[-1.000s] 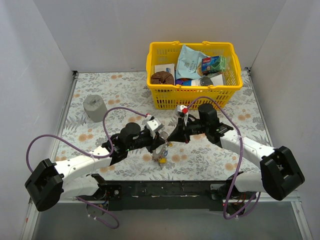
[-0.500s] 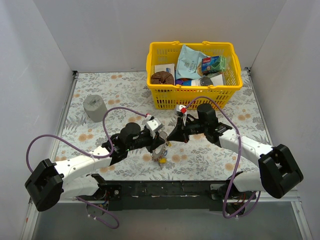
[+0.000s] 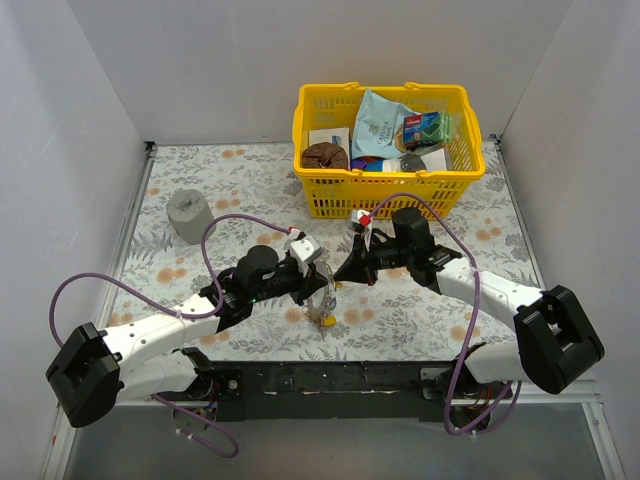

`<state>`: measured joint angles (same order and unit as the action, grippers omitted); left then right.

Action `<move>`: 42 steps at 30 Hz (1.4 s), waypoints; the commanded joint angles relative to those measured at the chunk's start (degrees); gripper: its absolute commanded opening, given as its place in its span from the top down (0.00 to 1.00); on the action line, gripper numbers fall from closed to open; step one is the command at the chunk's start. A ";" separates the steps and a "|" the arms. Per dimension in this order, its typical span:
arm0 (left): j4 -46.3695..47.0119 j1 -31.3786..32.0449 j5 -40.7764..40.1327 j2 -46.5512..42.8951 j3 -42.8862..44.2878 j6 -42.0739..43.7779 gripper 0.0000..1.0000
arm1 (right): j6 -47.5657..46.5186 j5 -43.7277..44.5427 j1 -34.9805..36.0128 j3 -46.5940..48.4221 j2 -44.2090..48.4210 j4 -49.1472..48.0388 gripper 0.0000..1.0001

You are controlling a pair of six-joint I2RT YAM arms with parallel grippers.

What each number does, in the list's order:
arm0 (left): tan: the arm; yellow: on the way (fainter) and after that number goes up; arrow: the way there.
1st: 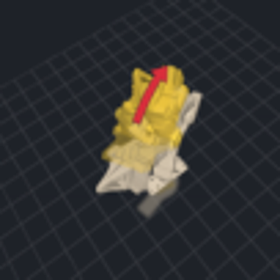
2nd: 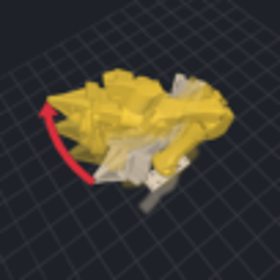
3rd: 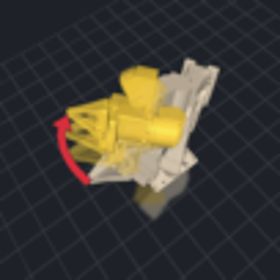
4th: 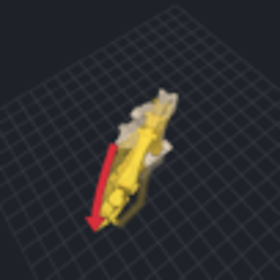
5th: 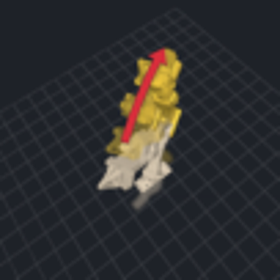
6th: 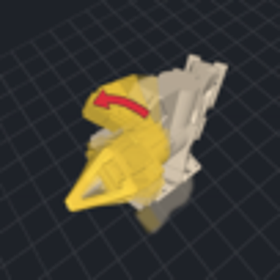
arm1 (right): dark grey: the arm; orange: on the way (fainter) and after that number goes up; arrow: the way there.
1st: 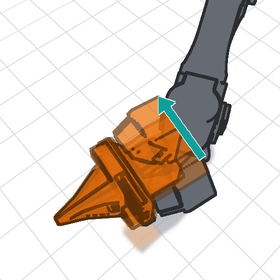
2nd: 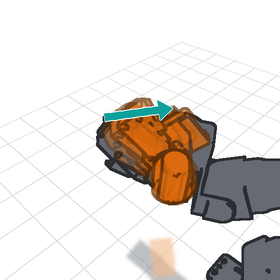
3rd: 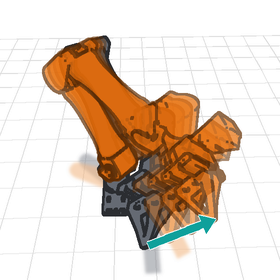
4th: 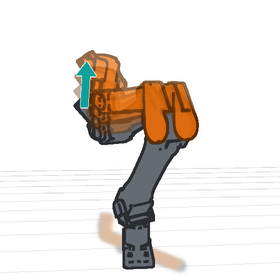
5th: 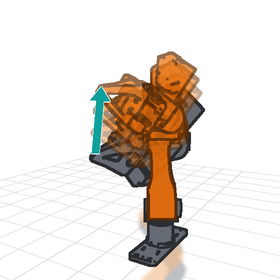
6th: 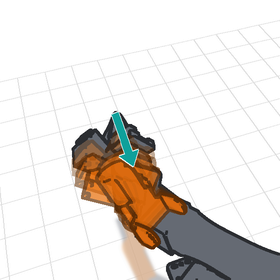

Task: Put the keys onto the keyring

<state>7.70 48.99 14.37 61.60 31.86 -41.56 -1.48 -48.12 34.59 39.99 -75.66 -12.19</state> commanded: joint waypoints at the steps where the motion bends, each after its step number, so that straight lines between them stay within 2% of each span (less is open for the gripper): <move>1: 2.23 0.58 1.36 -2.63 0.58 -0.10 1.00 | -0.28 0.92 0.13 1.15 -0.72 -1.44 0.99; 17: 4.16 0.58 0.75 -5.09 -0.74 -0.63 1.00 | -1.33 -0.14 0.13 0.79 -0.98 0.32 0.99; 24: 4.86 0.49 1.27 -5.53 -0.83 -0.72 1.00 | -3.00 1.18 0.13 0.62 1.39 1.72 0.71; 25: 5.04 0.58 1.27 -5.62 -0.92 -0.80 1.00 | -3.44 1.53 0.13 0.62 2.35 2.07 0.63; 27: 5.30 0.58 1.45 -5.79 -1.01 -0.63 1.00 | -4.50 2.76 0.13 0.18 3.67 2.60 0.54; 29: 5.39 0.58 1.71 -5.97 -1.01 -0.54 1.00 | -5.11 4.16 0.13 -0.43 6.04 2.69 0.29; 31: 5.48 0.58 1.63 -6.14 -1.18 -0.36 1.00 | -5.81 5.13 0.04 -1.31 8.67 2.61 0.20; 36: 6.00 0.58 2.15 -6.67 -1.62 -0.27 1.00 | -6.17 4.97 -1.27 -3.16 12.90 0.94 0.17; 42: 8.20 0.58 3.20 -7.37 -3.29 0.69 1.00 | -6.26 -6.27 -3.39 -4.92 13.70 -2.84 0.25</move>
<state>11.79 49.32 16.01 56.53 29.32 -41.95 -6.76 -46.68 32.40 36.16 -62.41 -10.90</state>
